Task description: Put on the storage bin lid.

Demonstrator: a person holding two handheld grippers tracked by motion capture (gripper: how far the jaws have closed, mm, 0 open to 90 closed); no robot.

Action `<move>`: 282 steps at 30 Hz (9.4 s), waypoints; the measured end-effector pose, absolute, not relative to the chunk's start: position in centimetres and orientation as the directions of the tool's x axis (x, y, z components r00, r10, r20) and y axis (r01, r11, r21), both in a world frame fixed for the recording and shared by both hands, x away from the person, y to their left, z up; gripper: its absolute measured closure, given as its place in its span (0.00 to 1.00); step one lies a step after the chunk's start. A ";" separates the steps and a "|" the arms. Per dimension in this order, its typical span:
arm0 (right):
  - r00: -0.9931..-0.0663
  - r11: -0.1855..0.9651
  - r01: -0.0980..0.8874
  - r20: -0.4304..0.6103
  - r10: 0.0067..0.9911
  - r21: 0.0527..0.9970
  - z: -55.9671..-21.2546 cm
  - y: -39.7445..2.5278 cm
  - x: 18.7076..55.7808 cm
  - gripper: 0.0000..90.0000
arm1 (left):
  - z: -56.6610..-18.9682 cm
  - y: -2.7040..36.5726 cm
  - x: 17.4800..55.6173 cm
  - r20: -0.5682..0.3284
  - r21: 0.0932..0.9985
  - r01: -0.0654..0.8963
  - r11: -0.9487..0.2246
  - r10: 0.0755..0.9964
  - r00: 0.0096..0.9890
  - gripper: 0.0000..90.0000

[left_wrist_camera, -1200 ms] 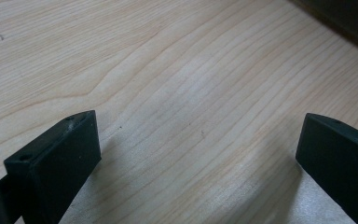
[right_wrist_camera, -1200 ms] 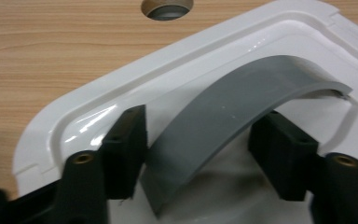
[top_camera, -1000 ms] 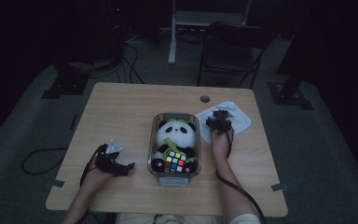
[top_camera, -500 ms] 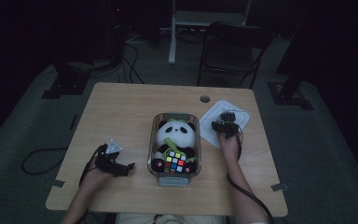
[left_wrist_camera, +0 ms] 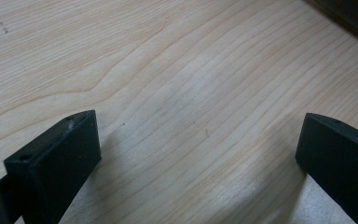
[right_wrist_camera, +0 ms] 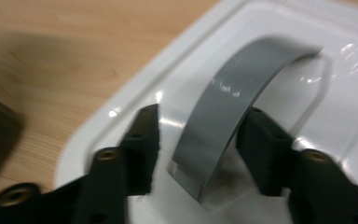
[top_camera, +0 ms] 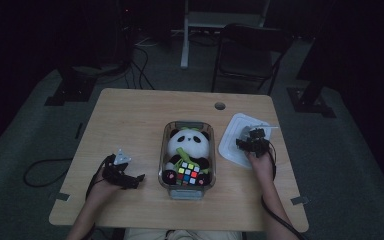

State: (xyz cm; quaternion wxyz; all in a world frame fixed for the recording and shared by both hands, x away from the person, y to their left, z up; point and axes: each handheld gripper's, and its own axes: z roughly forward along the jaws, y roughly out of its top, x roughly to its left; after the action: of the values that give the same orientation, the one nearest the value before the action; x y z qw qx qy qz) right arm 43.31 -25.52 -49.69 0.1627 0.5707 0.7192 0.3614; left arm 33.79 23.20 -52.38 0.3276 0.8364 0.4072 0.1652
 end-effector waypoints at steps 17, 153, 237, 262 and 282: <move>-0.080 0.014 0.695 0.058 0.995 0.719 -50.0 -23.7 44.1 0.38 | -50.1 19.5 35.1 0.056 0.746 0.453 -0.488 0.724 0.688 0.01; -0.637 0.242 0.512 0.175 0.751 0.824 -37.6 -16.0 31.5 0.56 | -48.8 12.5 34.5 0.052 0.741 0.418 -0.525 0.666 0.744 0.01; -0.436 0.115 0.611 0.212 0.875 0.783 -51.2 -24.3 36.6 0.20 | -48.3 10.6 37.9 0.051 0.740 0.437 -0.511 0.691 0.721 0.01; -0.446 0.142 0.587 0.173 0.878 0.797 -50.9 -23.0 36.2 0.14 | -47.2 12.9 38.0 0.077 0.773 0.413 -0.481 0.718 0.692 0.01; -0.404 0.128 0.566 0.138 0.904 0.815 -50.4 -24.7 35.8 0.14 | -47.6 16.4 37.4 0.006 0.789 0.458 -0.410 0.750 0.661 0.01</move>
State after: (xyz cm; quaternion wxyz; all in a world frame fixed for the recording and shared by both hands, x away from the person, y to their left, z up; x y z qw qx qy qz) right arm 35.82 -24.71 -50.45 0.2006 0.5078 0.7237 0.4220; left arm 37.38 16.42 -47.55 0.3991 0.8193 0.3686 0.1833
